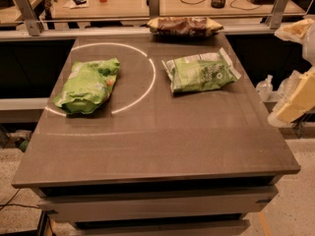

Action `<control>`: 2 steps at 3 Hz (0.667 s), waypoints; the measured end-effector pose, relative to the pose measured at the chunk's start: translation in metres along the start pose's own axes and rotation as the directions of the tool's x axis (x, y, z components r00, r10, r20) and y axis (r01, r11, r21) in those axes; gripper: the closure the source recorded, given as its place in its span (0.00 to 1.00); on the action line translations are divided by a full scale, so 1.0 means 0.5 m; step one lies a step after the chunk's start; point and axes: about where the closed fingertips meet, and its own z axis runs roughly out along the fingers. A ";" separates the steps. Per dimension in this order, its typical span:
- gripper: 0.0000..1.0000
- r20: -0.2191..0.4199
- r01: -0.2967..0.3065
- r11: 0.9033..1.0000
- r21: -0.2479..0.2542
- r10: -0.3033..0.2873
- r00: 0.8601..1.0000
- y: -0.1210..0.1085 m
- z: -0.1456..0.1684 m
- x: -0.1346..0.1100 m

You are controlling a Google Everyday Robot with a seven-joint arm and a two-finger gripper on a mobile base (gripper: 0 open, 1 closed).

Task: Move green jalapeno chip bag near green rice chip bag

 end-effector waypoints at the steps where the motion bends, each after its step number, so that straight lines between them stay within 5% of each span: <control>1: 0.00 0.084 -0.020 0.999 0.051 0.015 0.996 -0.024 0.024 -0.007; 2: 0.00 0.119 -0.015 0.996 0.083 0.005 0.993 -0.071 0.067 -0.013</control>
Offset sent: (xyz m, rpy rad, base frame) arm 0.0908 0.0063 -0.0297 0.1166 -0.1503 0.0112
